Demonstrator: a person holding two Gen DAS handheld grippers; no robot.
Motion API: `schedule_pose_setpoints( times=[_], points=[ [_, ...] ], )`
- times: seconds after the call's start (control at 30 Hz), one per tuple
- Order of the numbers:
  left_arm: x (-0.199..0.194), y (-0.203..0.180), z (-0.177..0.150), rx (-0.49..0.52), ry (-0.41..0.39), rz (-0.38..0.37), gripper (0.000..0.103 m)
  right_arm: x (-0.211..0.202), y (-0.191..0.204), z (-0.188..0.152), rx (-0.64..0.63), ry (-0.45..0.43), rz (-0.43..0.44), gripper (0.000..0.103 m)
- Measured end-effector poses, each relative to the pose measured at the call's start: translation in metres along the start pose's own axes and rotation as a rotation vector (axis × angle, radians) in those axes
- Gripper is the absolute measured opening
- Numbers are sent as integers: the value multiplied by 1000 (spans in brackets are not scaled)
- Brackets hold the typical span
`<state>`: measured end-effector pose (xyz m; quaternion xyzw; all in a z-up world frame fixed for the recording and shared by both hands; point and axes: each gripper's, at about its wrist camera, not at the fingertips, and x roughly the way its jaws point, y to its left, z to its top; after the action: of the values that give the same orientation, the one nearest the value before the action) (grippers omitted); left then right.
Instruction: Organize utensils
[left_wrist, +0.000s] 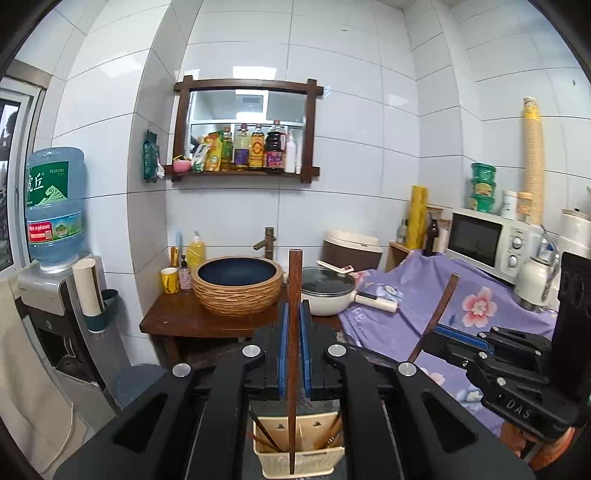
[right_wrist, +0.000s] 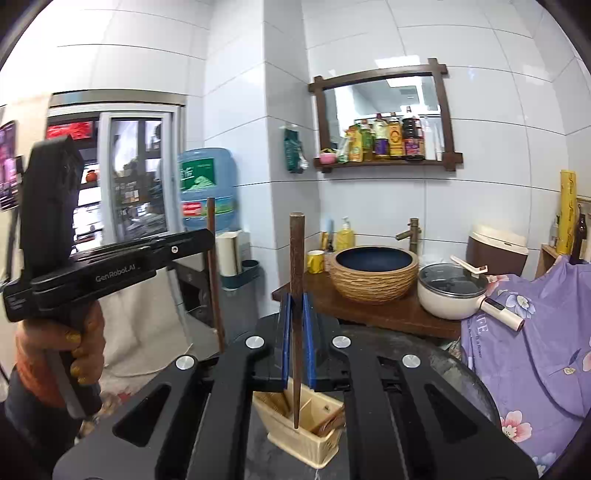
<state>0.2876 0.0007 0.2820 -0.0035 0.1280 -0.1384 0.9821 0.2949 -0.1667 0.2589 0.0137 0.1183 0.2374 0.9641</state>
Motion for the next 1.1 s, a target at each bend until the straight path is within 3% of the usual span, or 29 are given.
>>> schedule_pose_setpoints(
  times=[0.13, 0.23, 0.3, 0.33, 0.6, 0.63, 0.67, 0.7, 0.73, 0.77, 0.9, 0.93, 1.1],
  points=[
    [31, 12, -8, -29, 27, 37, 6, 36, -8, -12, -5, 15, -64, 7],
    [56, 21, -28, -41, 65, 69, 6, 66, -15, -41, 5, 56, -99, 7],
    [73, 28, -47, -66, 102, 67, 5, 77, -18, -59, 19, 82, -108, 7],
    [83, 31, -59, -75, 132, 65, 0, 85, -21, -71, 31, 105, -110, 7],
    [110, 39, -125, -101, 274, 41, 0, 109, -23, -116, 27, 198, -128, 8],
    [109, 40, -127, -103, 271, 44, 1, 108, -22, -119, 18, 195, -132, 11],
    [103, 41, -130, -104, 260, 45, 3, 105, -20, -120, 7, 185, -141, 25],
    [97, 41, -131, -100, 251, 40, 6, 99, -18, -120, 4, 167, -146, 39],
    [87, 42, -132, -97, 229, 35, 19, 91, -17, -120, 6, 141, -137, 61],
    [79, 42, -133, -99, 209, 38, 39, 78, -15, -120, 9, 94, -125, 67],
    [37, 42, -146, -122, 134, 70, 63, 49, -5, -127, 3, 55, -137, 67],
    [29, 42, -150, -126, 123, 90, 75, 37, -2, -133, 15, 37, -127, 70],
    [-25, 36, -186, -131, 54, 121, 91, -12, 14, -162, 12, -16, -148, 86]
  ],
)
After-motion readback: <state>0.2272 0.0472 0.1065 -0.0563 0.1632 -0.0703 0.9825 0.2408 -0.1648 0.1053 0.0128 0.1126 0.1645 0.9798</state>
